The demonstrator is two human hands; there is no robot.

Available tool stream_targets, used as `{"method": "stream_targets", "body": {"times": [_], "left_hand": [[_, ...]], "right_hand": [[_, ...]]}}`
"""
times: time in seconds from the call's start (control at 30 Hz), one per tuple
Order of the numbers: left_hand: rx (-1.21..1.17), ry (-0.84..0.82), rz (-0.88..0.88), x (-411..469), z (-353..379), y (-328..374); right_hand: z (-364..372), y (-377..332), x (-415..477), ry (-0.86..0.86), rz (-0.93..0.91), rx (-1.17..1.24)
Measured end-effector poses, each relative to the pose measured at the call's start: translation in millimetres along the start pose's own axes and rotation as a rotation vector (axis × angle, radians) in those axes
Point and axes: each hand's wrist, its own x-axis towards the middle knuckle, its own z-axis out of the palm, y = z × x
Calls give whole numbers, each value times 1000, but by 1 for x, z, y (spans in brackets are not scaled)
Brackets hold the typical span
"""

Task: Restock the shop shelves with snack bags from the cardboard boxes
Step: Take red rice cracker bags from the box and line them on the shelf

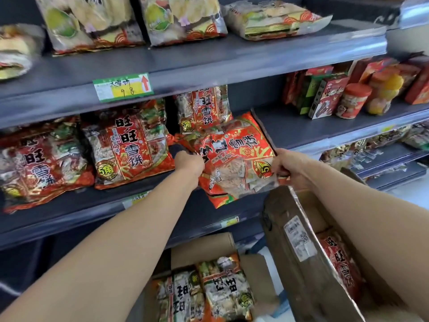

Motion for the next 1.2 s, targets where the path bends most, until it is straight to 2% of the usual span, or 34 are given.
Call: {"method": "stream_targets", "body": {"times": [0.17, 0.27, 0.43, 0.67, 0.83, 1.03, 1.2], "left_hand": [[-15, -49, 118, 15, 7, 3], [-5, -77, 173, 25, 12, 4], [-4, -107, 125, 37, 20, 4], [-70, -76, 79, 43, 26, 10], [19, -47, 173, 40, 24, 22], [68, -10, 269, 32, 17, 35], [105, 79, 313, 33, 14, 42]], "right_hand": [[-2, -11, 17, -161, 57, -82], [2, -11, 32, -124, 18, -103], [2, -21, 52, -128, -24, 30], [-2, -35, 57, -95, -51, 42], [-2, -38, 56, -108, -54, 89], [0, -39, 59, -84, -73, 270], [-5, -41, 60, -83, -71, 269]]}}
